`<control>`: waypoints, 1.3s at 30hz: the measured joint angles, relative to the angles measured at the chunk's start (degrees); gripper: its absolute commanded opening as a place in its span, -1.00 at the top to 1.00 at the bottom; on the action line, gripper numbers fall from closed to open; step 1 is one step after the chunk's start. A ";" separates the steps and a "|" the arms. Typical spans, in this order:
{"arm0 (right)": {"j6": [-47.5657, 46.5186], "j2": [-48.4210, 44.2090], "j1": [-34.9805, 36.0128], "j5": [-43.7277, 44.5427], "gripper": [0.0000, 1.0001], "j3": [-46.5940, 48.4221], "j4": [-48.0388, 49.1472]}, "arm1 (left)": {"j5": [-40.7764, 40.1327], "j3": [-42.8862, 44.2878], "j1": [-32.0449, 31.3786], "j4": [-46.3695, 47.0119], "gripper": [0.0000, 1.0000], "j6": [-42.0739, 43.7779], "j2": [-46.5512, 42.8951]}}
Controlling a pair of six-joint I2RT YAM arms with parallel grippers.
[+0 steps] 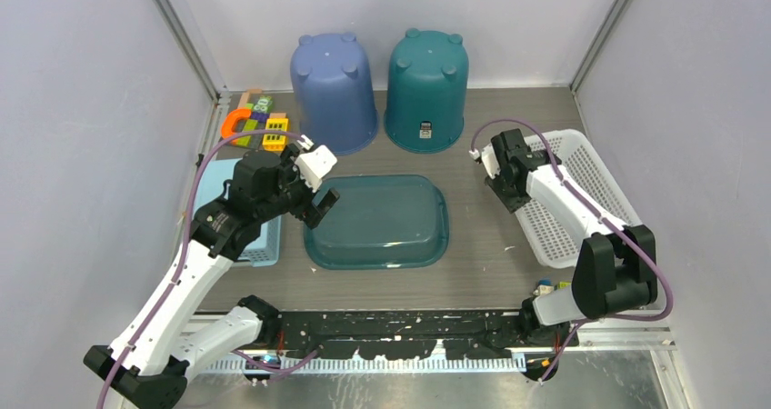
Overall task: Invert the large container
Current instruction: Move the container to the center of the board.
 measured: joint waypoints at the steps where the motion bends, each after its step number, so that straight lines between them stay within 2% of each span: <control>1: -0.76 0.17 -0.28 0.07 0.42 0.17 0.20 | 0.02 0.00 0.00 -0.02 -0.78 0.02 0.00; 10: -6.47 6.86 -5.70 -1.77 0.44 6.10 3.37 | 0.02 0.00 0.00 0.00 -0.78 0.02 0.00; 16: -7.98 12.52 -6.47 -3.10 0.41 11.41 5.05 | 0.02 0.00 0.00 0.00 -0.78 0.02 0.02; 18: -8.35 14.51 -6.47 -3.87 0.28 13.57 5.92 | 0.02 0.00 0.00 0.00 -0.78 0.00 0.02; 22: -8.92 17.05 -6.47 -5.68 -0.18 16.39 6.86 | 0.00 0.00 0.00 0.02 -0.79 0.02 0.02; 27: -10.60 14.80 -6.49 -8.90 -0.40 18.78 2.82 | 0.00 -0.04 0.00 0.02 -0.79 0.02 0.00; 32: -14.56 3.45 -6.69 -12.59 -0.26 20.83 -8.20 | 0.00 -0.17 0.00 0.04 -0.79 0.02 0.00; 35: -18.29 -5.29 -6.73 -13.27 0.08 22.53 -16.09 | 0.00 -0.22 0.00 0.04 -0.79 0.02 0.00; 37: -21.18 -11.08 -6.73 -12.55 0.11 22.40 -21.79 | 0.00 -0.22 0.00 0.04 -0.79 0.02 0.00; 39: -24.11 -15.52 -6.75 -11.50 0.25 20.90 -27.17 | 0.02 -0.22 0.00 0.02 -0.79 0.02 0.00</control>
